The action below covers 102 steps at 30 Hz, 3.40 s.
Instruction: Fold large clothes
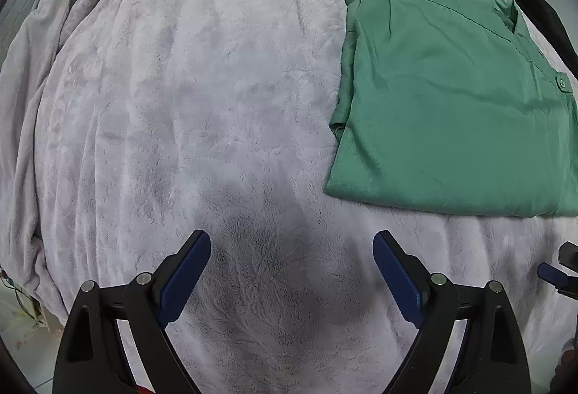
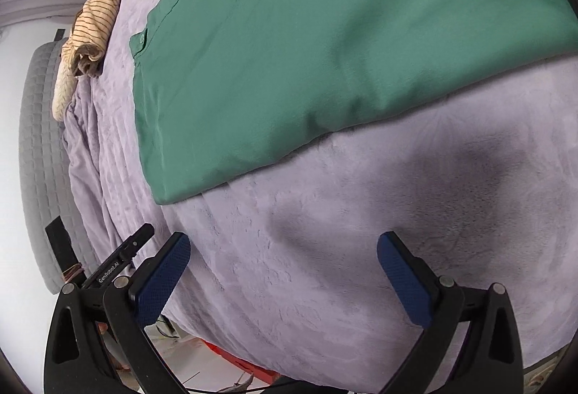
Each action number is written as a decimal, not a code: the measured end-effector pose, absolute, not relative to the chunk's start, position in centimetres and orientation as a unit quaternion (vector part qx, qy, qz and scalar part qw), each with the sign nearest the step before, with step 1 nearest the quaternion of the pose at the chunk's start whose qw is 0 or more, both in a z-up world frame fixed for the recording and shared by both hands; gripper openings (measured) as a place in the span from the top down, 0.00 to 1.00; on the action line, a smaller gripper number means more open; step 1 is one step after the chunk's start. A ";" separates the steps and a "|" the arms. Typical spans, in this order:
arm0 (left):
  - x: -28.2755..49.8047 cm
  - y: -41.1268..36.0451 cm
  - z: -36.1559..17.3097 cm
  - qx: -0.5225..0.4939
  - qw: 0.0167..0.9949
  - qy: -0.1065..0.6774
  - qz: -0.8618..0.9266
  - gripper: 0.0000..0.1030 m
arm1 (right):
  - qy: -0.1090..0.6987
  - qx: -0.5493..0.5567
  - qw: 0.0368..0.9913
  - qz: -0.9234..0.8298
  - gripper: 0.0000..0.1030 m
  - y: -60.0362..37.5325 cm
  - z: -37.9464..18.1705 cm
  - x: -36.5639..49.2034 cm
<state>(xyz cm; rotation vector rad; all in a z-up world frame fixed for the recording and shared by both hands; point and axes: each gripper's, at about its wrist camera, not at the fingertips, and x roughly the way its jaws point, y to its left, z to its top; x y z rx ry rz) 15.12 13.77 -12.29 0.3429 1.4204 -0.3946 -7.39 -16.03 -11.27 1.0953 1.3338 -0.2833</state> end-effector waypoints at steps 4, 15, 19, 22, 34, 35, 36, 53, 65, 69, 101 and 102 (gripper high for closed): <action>15.8 14.1 -12.9 0.150 0.723 0.649 -0.181 0.11 | 0.574 0.505 0.637 -0.099 0.00 -14.8 -12.1 -5.9; 18.7 14.3 -14.6 0.081 0.713 0.662 -0.218 0.11 | 0.493 0.613 0.617 -0.003 0.03 -11.5 -15.3 -0.9; 19.6 14.3 -15.1 0.053 0.706 0.665 -0.237 0.11 | 0.476 0.631 0.613 -0.001 0.15 -10.7 -16.9 1.0; 20.6 14.2 -15.4 0.023 0.698 0.667 -0.259 0.11 | 0.453 0.651 0.609 0.000 0.15 -10.5 -18.1 2.0; 25.5 9.6 -15.4 -0.116 0.602 0.682 -0.399 0.11 | 0.386 0.655 0.648 0.042 0.91 -12.1 -14.5 3.4; 25.9 8.4 -15.6 -0.118 0.593 0.684 -0.409 0.11 | 0.386 0.650 0.653 0.045 0.91 -12.2 -14.0 3.4; 26.2 7.2 -15.8 -0.119 0.583 0.686 -0.420 0.11 | 0.386 0.646 0.657 0.048 0.91 -12.4 -13.6 3.5; 23.0 0.2 -12.1 0.032 0.665 0.622 -0.412 0.83 | 0.500 0.468 0.728 -0.043 0.83 -17.4 -8.6 -1.2; 15.7 -9.3 -1.0 0.080 0.689 0.526 -0.492 0.86 | 0.538 0.452 0.709 -0.066 0.89 -21.7 -14.5 -1.2; 10.7 -14.9 1.0 0.137 0.684 0.484 -0.528 0.86 | 0.485 0.502 0.714 -0.045 0.89 -24.4 -12.4 -5.1; -0.7 -26.4 -1.6 0.256 0.702 0.415 -0.519 0.09 | 0.330 0.627 0.690 -0.148 0.48 -39.9 -11.9 -26.5; 0.7 -25.6 -1.4 0.248 0.714 0.419 -0.503 0.09 | 0.322 0.626 0.694 -0.150 0.48 -40.3 -11.5 -26.7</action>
